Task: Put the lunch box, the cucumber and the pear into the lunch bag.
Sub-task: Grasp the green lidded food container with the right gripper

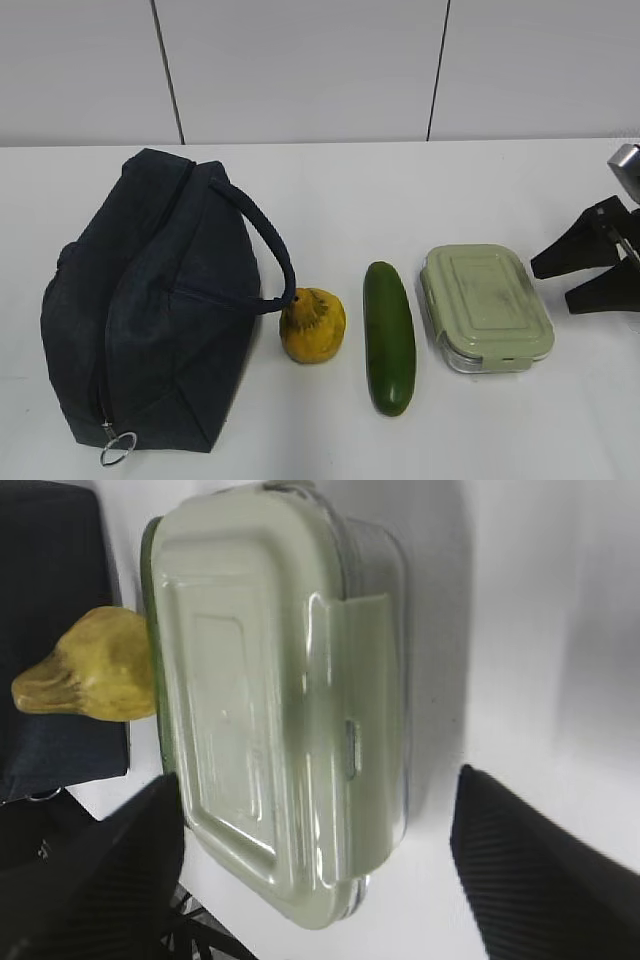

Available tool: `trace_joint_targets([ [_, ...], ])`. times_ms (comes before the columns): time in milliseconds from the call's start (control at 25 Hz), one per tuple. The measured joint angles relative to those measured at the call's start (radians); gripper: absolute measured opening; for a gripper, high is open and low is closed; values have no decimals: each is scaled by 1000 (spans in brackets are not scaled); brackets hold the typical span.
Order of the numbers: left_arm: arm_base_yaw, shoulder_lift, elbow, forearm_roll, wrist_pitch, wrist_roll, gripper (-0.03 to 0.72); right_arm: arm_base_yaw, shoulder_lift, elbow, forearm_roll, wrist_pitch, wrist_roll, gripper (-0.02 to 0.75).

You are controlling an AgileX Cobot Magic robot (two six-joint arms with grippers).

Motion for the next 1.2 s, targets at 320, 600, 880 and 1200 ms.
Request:
trace_joint_targets([
  [320, 0, 0, 0, 0, 0, 0, 228, 5, 0, 0, -77, 0, -2, 532],
  [600, 0, 0, 0, 0, 0, 0, 228, 8, 0, 0, -49, 0, -67, 543],
  [880, 0, 0, 0, 0, 0, 0, 228, 29, 3, 0, -21, 0, -96, 588],
  [1200, 0, 0, 0, 0, 0, 0, 228, 45, 65, 0, 4, -1, -127, 589],
])
